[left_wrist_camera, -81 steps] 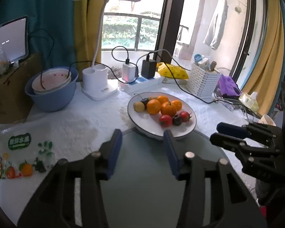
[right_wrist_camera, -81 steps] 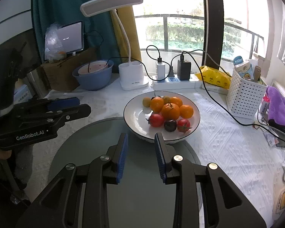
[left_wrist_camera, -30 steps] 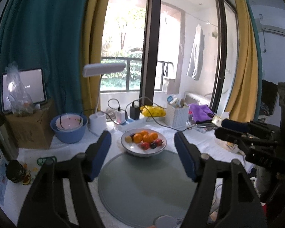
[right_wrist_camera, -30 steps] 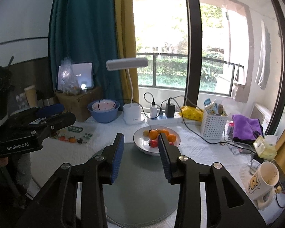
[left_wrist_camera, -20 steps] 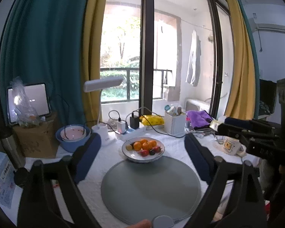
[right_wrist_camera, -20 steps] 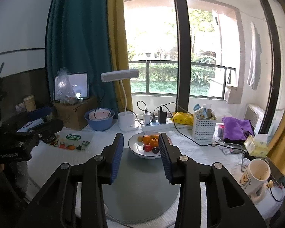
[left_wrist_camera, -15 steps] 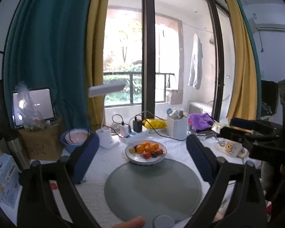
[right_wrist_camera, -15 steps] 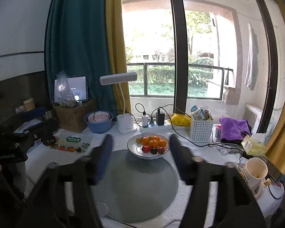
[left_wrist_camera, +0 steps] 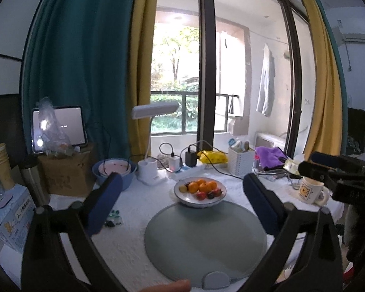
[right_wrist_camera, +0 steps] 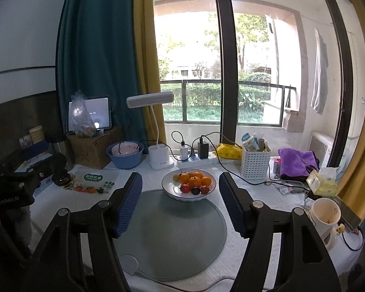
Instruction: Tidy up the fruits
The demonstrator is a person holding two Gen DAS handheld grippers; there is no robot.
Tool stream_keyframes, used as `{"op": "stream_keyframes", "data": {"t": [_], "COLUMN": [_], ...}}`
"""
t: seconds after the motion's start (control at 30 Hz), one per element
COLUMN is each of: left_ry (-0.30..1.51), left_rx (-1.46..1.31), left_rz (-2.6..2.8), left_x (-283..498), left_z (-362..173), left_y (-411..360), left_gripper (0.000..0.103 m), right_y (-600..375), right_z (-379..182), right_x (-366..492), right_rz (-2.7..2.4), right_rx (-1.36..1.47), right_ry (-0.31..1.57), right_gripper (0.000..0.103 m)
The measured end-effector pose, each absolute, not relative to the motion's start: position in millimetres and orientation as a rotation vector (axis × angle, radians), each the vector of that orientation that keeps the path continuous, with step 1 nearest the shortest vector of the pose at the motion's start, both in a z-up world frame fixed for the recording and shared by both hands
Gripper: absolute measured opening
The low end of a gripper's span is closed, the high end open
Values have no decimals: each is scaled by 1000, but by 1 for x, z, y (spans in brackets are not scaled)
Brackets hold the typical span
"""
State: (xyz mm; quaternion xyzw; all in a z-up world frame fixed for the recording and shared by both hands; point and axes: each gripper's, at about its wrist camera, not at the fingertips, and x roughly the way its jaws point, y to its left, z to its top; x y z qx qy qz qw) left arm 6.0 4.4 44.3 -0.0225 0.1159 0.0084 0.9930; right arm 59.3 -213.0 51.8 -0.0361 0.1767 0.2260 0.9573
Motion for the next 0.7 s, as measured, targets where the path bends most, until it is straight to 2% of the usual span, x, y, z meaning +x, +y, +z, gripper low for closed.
{"op": "stream_keyframes", "data": {"t": [0.7], "left_ry": [242], "left_rx": [-65], "left_rz": [15], "left_x": [5], "left_z": [45], "left_y": [6], "left_gripper": [100], "right_y": [-214], "right_z": [47], "right_x": [60], "right_rz": [459], "right_rx": [-73], "right_ry": [366], "right_gripper": [69]}}
